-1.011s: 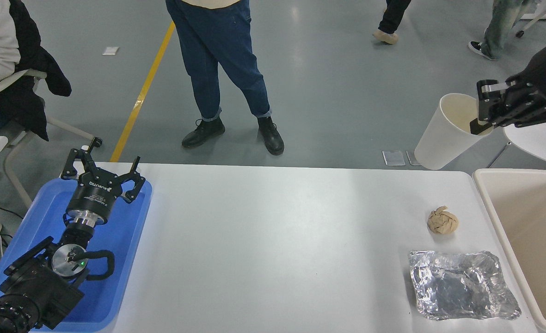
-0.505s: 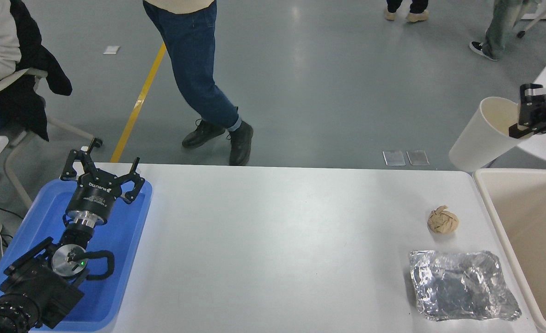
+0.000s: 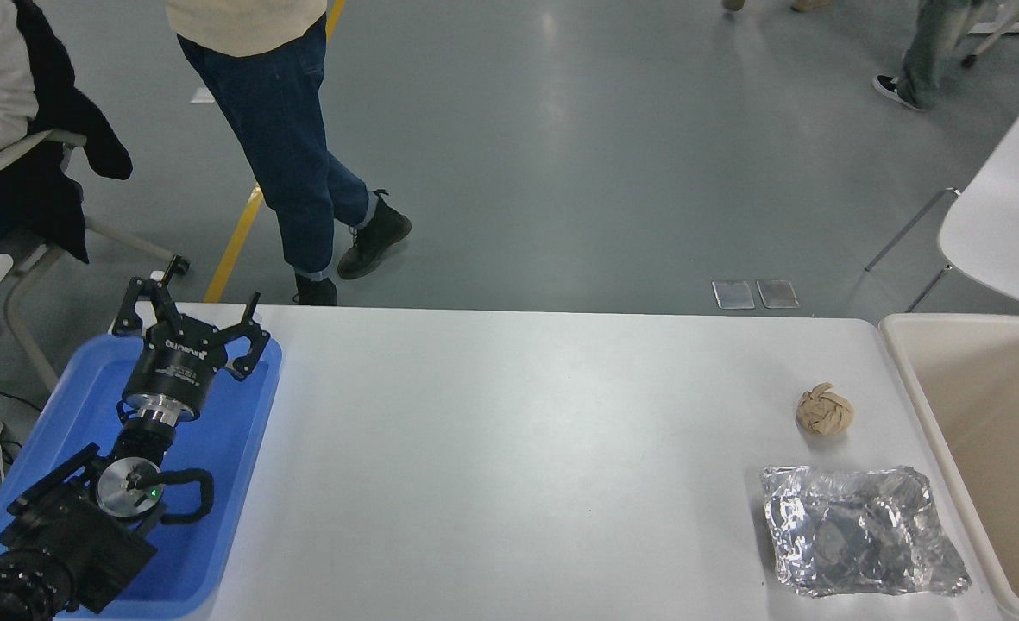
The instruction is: Pick up paper cup place in dustbin
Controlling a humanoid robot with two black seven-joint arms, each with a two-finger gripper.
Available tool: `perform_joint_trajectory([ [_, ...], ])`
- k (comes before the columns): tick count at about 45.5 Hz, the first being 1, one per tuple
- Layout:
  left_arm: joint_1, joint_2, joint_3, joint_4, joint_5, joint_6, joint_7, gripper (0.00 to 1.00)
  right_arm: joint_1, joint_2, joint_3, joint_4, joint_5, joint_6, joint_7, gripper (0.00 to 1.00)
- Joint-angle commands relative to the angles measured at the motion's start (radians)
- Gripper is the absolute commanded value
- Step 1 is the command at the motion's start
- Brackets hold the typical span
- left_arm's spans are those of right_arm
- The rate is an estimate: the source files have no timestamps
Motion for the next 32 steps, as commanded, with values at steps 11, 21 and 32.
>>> perform_joint_trajectory([
  [11,0.0,-0.001,0.0,0.0,0.0,0.0,-0.001,1.0,-0.732,0.081,0.573,-0.59,0.007,0.0,0.0,0.0],
  [21,0.0,-0.001,0.0,0.0,0.0,0.0,-0.001,1.0,-0.917,0.157,0.695,-0.756,0.006,0.0,-0.005,0.0],
  [32,0.0,-0.001,0.0,0.0,0.0,0.0,-0.001,1.0,-1.046,0.216,0.708,-0.796,0.01,-0.178,-0.143,0.0],
])
